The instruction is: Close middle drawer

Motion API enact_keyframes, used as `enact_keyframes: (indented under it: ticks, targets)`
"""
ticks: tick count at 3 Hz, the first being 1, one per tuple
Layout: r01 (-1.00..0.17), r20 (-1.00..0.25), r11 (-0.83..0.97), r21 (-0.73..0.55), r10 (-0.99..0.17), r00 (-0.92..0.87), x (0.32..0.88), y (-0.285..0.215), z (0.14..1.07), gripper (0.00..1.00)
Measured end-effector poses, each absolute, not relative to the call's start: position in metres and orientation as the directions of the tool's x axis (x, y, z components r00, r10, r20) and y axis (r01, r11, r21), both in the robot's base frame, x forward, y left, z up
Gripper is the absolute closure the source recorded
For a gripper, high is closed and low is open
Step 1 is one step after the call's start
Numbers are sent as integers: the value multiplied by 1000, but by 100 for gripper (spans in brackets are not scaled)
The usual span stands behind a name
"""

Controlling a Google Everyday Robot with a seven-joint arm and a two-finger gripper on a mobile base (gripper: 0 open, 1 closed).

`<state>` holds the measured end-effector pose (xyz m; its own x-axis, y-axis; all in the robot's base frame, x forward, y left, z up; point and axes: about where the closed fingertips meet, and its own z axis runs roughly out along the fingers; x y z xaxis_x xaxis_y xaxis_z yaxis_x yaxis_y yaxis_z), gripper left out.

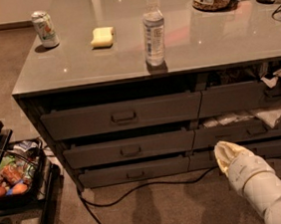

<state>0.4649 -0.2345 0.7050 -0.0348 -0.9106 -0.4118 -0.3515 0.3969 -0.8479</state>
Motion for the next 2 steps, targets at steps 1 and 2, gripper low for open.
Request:
enact_keyframes:
  ticks: [1,2]
  targets:
    - [-352,-413,397,-847,-910,-34,465,-234,705,82]
    - [-352,-413,397,-847,-910,-34,465,-234,705,58]
